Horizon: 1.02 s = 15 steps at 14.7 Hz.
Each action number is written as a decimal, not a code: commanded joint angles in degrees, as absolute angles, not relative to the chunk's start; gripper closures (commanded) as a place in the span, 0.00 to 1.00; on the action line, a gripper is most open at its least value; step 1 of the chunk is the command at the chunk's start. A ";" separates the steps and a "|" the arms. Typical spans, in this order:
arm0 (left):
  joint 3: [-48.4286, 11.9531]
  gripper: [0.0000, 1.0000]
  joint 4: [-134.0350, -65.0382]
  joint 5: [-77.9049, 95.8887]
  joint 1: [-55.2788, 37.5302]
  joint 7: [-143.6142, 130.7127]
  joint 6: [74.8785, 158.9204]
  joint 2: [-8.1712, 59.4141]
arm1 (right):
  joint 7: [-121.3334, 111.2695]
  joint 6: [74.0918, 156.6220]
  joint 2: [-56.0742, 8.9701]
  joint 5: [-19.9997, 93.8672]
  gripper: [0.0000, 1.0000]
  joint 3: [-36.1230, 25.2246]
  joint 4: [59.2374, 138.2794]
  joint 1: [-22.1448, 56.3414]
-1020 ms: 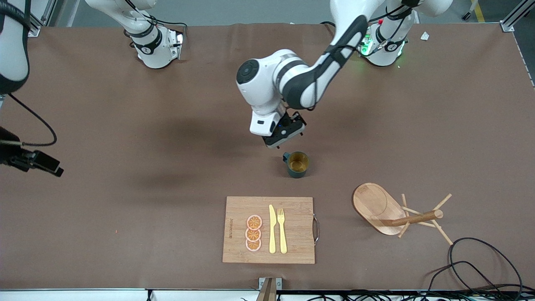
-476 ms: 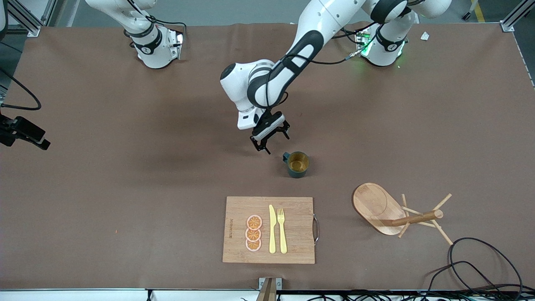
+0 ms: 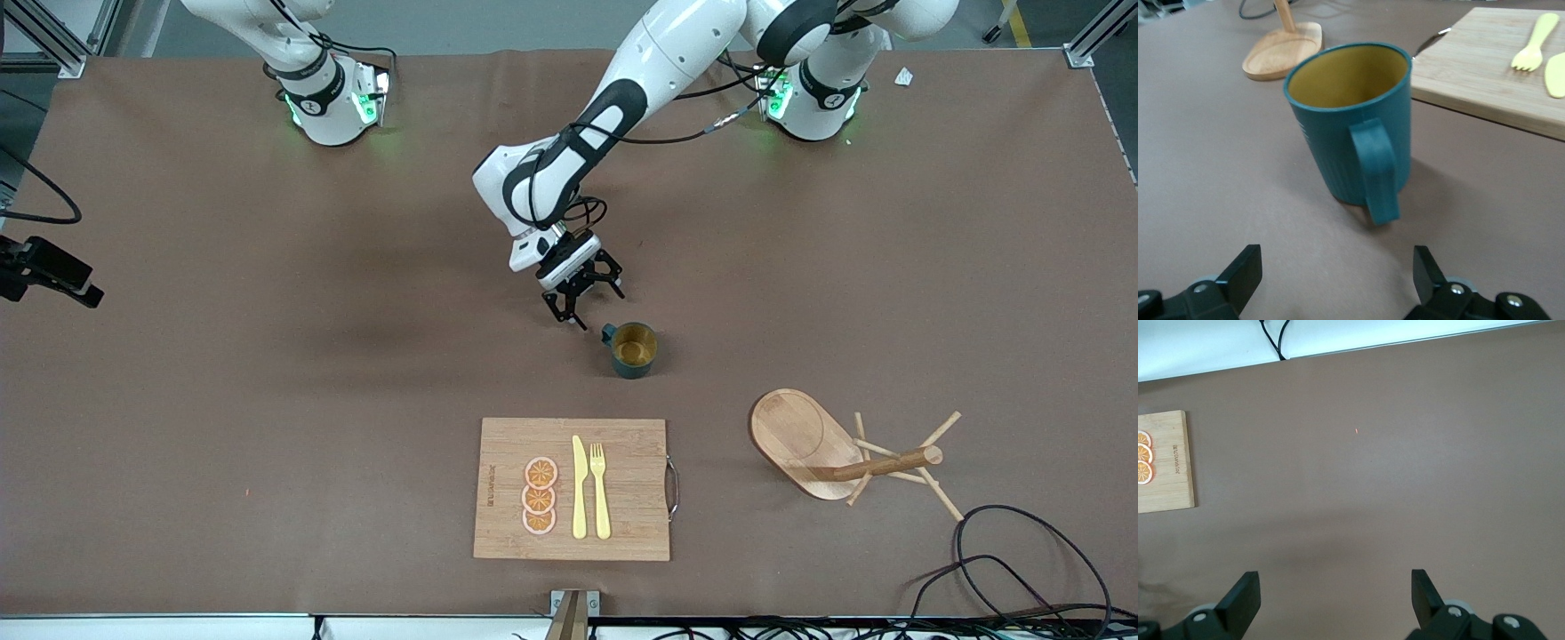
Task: Pass cup and hang on rack
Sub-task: 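Lower the left gripper and grasp the mug handle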
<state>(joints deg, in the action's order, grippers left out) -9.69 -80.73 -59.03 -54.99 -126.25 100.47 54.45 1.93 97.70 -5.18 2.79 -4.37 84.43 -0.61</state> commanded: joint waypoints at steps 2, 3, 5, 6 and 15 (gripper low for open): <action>-9.05 0.00 -79.10 -60.81 -55.37 -126.30 98.53 54.93 | 0.97 96.86 -5.10 2.02 0.00 -3.52 83.76 -1.93; -9.05 0.00 -79.01 -61.26 -55.37 -126.21 98.53 54.93 | 0.97 96.86 -5.18 2.02 0.00 -3.52 83.67 -1.93; -9.05 0.06 -78.84 -61.35 -55.37 -126.30 98.61 54.84 | 1.32 96.86 -5.10 2.02 0.00 -3.52 83.50 -1.85; -8.70 0.09 -78.84 -61.35 -55.37 -126.39 98.79 54.84 | 1.14 96.77 -5.10 2.02 0.00 -3.52 83.41 -1.85; -7.82 0.32 -75.50 -62.40 -55.20 -132.80 100.11 55.63 | 0.53 94.04 -5.19 2.63 0.00 -3.16 83.23 -2.55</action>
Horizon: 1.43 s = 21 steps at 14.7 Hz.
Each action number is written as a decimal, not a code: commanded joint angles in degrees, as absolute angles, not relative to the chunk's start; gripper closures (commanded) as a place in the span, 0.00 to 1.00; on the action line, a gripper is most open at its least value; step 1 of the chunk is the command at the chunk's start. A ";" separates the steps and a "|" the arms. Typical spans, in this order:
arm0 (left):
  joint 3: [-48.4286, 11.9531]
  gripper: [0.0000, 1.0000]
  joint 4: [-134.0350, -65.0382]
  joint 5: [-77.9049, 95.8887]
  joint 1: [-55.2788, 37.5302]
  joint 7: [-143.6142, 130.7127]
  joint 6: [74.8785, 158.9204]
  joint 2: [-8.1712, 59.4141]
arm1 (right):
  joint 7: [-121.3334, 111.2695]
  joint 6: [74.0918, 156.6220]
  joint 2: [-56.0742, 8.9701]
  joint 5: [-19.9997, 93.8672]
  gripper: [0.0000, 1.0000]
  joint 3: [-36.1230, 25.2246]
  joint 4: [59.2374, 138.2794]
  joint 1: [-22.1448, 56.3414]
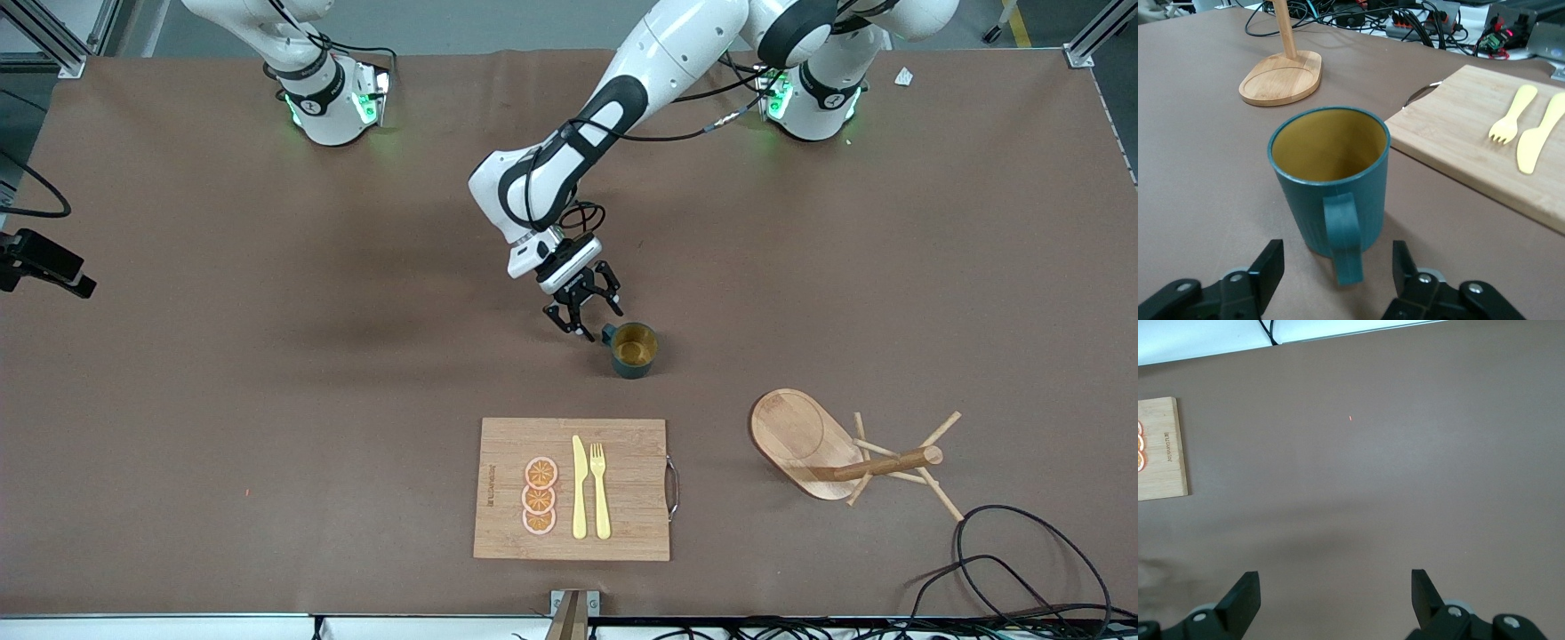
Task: Pass cup and hang on rack
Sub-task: 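Lower the left gripper and grasp the mug handle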
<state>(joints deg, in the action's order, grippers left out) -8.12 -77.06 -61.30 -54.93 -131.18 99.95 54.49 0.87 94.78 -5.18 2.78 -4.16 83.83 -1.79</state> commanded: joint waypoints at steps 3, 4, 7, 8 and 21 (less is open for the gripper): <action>-7.82 0.36 -75.50 -62.40 -54.93 -134.99 100.11 56.42 | 0.53 92.12 -5.19 2.90 0.00 -2.90 83.06 -2.02; -7.74 0.38 -75.50 -62.40 -54.84 -135.70 100.11 56.51 | 0.53 91.85 -5.19 2.99 0.00 -3.07 81.75 -2.02; -7.12 0.45 -75.50 -62.40 -54.84 -136.32 100.20 56.95 | 0.62 91.23 -5.19 2.81 0.00 -3.34 81.12 -2.55; -7.03 0.46 -75.50 -62.40 -54.84 -136.32 100.20 57.04 | 0.62 90.36 -5.19 2.64 0.00 -3.43 81.04 -2.64; -6.42 0.98 -74.53 -62.14 -54.58 -135.02 101.78 56.26 | 0.61 90.44 -5.36 2.11 0.00 -3.52 79.89 -3.16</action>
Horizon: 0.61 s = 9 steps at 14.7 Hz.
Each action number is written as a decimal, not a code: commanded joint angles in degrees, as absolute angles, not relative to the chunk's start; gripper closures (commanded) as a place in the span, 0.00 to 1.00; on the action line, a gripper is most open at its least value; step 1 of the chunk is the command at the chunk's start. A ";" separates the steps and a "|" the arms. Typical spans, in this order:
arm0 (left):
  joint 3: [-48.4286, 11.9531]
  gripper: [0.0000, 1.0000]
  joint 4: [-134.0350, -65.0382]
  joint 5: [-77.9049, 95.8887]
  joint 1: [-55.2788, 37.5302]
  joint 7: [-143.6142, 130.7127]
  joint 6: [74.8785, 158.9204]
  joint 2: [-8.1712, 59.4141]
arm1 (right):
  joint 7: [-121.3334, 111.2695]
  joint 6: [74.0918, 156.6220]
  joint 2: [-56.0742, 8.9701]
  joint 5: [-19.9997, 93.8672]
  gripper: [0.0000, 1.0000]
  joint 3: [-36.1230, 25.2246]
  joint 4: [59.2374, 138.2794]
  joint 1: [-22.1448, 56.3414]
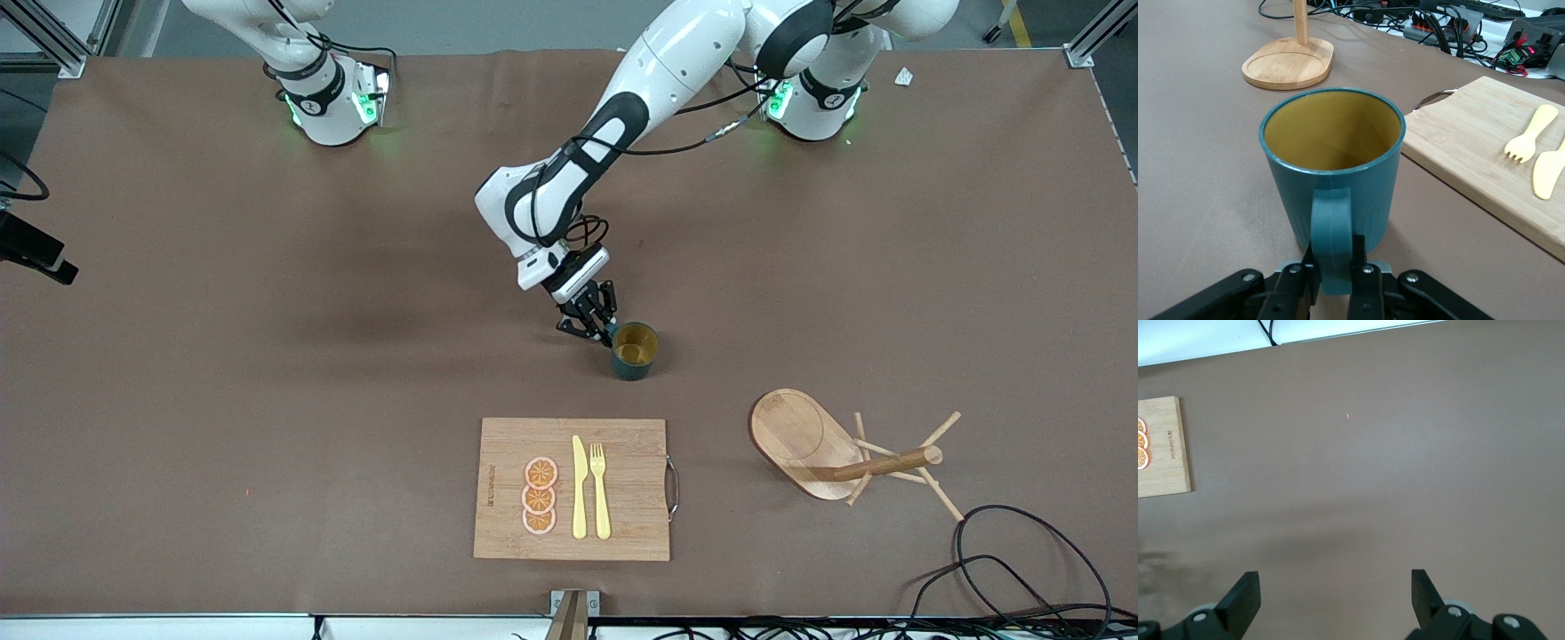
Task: Pass cup and hang on rack
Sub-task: 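Lower the left gripper and grasp the mug handle, then lift the mug with the left gripper and carry it toward the rack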
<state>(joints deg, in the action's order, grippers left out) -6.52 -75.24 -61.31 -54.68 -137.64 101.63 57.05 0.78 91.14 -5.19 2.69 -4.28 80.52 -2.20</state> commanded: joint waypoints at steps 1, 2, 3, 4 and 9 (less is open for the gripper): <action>-6.50 1.00 -74.53 -61.70 -54.23 -133.52 101.78 55.21 | 0.70 90.53 -5.36 2.20 0.00 -3.52 79.89 -3.16; -7.11 1.00 -74.53 -61.35 -52.84 -133.07 101.78 54.24 | 0.79 90.53 -5.36 2.28 0.00 -3.52 79.89 -3.16; -7.47 1.00 -74.53 -60.56 -51.78 -132.72 101.86 53.10 | 0.88 90.61 -5.36 2.37 0.00 -3.52 79.89 -3.16; -7.56 1.00 -74.27 -58.99 -50.98 -132.11 103.00 51.78 | 0.70 90.53 -5.36 2.46 0.00 -3.52 79.89 -3.16; -7.56 1.00 -74.18 -48.45 -45.01 -129.64 109.32 43.52 | 0.53 90.35 -5.36 2.55 0.00 -3.52 79.89 -3.16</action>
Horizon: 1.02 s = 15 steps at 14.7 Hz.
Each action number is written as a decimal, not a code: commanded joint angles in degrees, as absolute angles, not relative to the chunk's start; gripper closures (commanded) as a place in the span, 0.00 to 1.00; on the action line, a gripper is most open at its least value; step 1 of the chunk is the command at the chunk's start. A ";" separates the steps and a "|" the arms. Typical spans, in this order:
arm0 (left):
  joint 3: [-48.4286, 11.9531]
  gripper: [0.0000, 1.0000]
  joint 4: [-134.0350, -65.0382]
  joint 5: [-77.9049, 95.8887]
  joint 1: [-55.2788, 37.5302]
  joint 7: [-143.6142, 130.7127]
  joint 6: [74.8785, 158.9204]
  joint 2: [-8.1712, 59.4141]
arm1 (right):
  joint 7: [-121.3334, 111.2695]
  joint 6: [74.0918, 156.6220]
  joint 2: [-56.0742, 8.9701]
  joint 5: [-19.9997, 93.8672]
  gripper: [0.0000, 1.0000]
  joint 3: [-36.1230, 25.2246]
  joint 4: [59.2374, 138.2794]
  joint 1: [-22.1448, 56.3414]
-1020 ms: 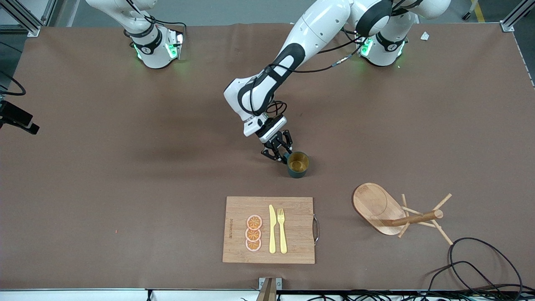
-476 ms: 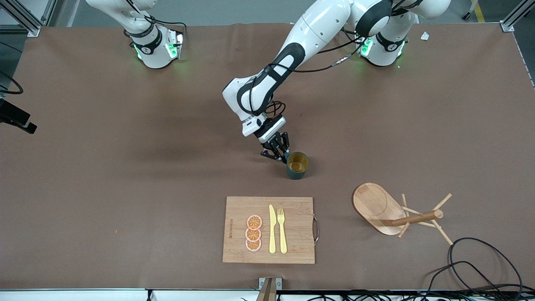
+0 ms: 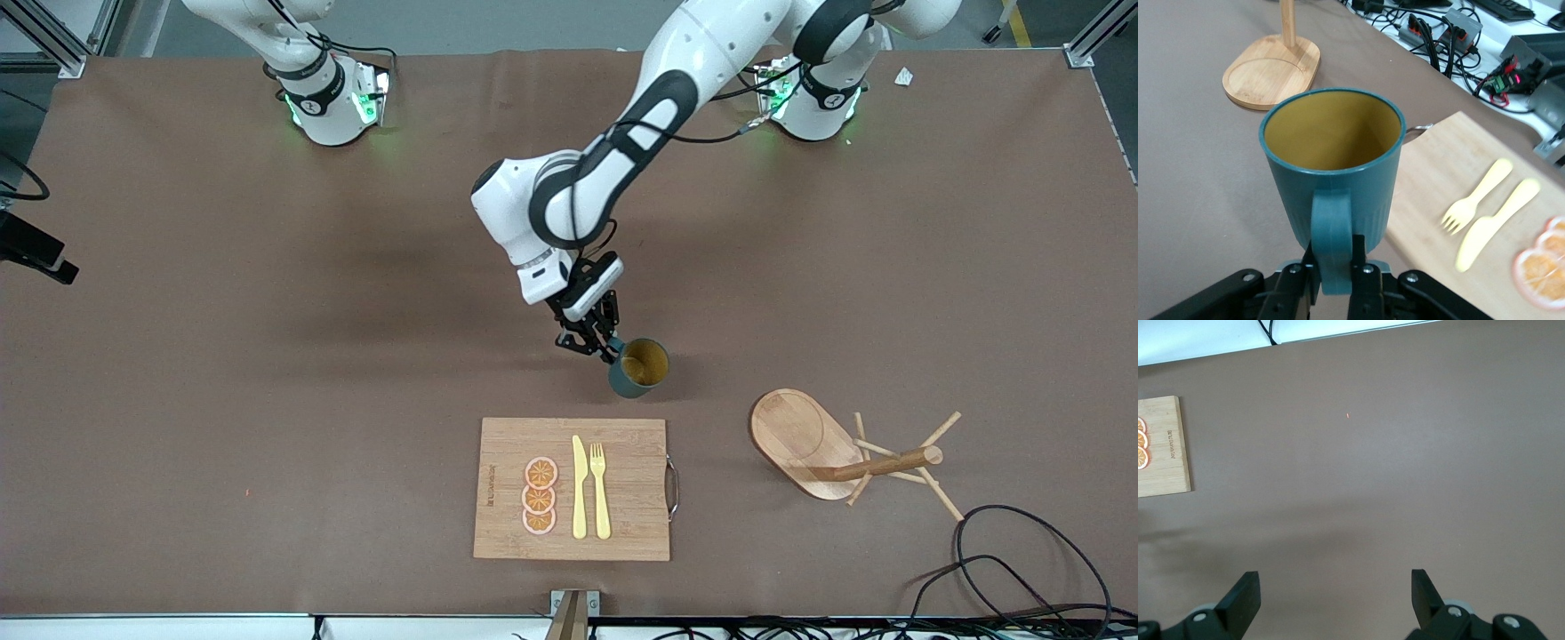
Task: Pass cup and hang on rack
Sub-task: 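Lift the mug with the left gripper and carry it toward the rack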
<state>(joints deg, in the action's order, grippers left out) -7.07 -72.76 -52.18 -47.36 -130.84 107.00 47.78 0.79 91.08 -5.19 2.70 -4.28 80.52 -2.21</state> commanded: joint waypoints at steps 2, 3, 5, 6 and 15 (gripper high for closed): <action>-7.56 1.00 -74.18 -42.92 -42.11 -126.76 111.87 40.01 | 0.44 90.35 -5.36 2.37 0.00 -3.52 79.89 -3.16; -7.47 0.99 -74.18 -39.67 -40.62 -125.26 113.10 38.34 | 0.35 90.35 -5.36 2.37 0.00 -3.52 79.89 -3.16; -7.47 0.99 -74.18 -33.52 -37.55 -122.53 115.56 35.44 | 0.35 90.35 -5.36 2.29 0.00 -3.52 79.89 -3.16; -7.47 0.99 -74.18 -30.35 -35.79 -121.82 116.53 34.11 | 0.35 90.35 -5.36 2.20 0.00 -3.52 79.89 -3.08; -7.47 1.00 -74.18 12.35 -16.63 -93.10 118.56 25.31 | 0.35 90.53 -5.36 2.55 0.00 -3.43 79.89 -3.16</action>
